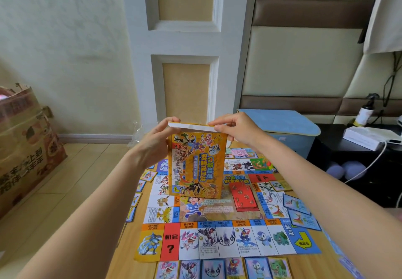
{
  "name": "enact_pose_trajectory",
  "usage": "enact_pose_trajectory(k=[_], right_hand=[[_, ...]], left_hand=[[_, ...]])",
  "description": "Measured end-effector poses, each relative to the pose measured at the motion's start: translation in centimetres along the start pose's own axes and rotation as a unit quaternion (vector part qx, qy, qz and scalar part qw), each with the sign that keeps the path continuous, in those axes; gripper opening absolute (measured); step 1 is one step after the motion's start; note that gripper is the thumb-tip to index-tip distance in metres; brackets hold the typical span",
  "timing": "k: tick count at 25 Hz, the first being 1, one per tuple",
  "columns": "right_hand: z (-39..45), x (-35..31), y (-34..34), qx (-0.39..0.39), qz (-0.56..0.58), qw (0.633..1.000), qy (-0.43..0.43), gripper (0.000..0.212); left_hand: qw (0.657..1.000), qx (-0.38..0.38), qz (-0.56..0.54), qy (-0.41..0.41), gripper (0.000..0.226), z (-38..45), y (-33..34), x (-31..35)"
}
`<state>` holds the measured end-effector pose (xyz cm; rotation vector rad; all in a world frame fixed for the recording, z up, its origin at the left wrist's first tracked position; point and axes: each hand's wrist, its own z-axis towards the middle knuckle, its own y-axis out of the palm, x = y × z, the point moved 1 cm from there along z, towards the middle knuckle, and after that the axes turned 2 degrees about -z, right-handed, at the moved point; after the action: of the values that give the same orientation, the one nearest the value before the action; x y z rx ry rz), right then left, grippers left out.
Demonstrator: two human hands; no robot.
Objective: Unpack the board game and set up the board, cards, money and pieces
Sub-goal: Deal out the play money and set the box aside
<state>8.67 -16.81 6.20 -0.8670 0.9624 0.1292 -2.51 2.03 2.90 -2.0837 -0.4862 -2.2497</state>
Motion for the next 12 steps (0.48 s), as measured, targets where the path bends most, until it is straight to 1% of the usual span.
enact_pose_trajectory(k=[3, 6, 8, 9, 12], right_hand=[[0.2, -0.1, -0.2, -0.02, -0.024, 1.0, -0.006, 0.019], [0.2, 0.0, -0.1, -0.015, -0.023, 1.0, -0.015, 0.019], [0.2, 0.2, -0.1, -0.013, -0.007, 1.0, -0.014, 0.019], [0.2, 0.2, -0.1, -0.015, -0.003, 1.0, -0.012, 0.02], [0.3, 0.1, -0.2, -0.026, -0.005, 1.0, -0.006, 0.021]], left_hand=[[1.0, -0.008, 0.015, -0.016, 0.006, 0.1, -0.6, 0.3], [1.0, -0.006, 0.015, -0.017, 0.009, 0.5, -0.5, 0.4], [1.0, 0.018, -0.012, -0.016, 0.021, 1.2, 0.2, 0.5], [0.999, 0.035, -0.02, -0.012, 0.024, 1.5, 0.5, 0.5], [0.998, 0.054, -0.027, 0.012, 0.024, 1.5, 0.9, 0.2]])
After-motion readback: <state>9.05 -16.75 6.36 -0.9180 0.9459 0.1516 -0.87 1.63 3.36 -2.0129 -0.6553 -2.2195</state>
